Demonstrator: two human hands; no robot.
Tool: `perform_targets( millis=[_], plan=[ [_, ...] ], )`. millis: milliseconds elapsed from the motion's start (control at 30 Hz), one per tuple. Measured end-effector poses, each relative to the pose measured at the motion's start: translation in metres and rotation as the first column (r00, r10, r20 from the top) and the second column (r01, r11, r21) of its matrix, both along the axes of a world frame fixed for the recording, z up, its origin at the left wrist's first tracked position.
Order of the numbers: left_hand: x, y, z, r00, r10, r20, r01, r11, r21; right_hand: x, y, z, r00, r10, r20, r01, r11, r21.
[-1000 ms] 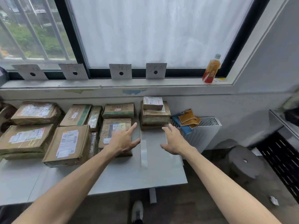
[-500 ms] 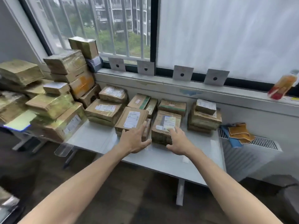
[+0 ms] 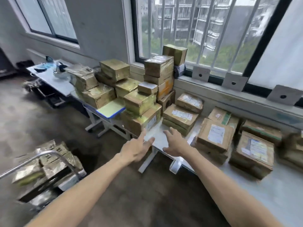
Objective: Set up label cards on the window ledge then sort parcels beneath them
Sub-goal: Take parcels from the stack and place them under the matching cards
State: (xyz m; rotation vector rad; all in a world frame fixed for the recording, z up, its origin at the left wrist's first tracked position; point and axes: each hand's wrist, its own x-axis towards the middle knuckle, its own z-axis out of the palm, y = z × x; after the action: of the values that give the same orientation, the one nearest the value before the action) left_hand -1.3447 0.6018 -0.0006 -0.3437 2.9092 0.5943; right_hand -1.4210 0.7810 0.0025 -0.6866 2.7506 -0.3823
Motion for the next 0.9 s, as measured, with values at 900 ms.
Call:
perform_targets(
  millis=[900],
  plan=[
    [-0.214,-0.251,-0.004,1.000,0.017,0.003,-0.017,0.998,-0.062,-0.232,-0.227,0.002,0.998,0.015,-0.064,-0.010,0.997,0.077]
  ],
)
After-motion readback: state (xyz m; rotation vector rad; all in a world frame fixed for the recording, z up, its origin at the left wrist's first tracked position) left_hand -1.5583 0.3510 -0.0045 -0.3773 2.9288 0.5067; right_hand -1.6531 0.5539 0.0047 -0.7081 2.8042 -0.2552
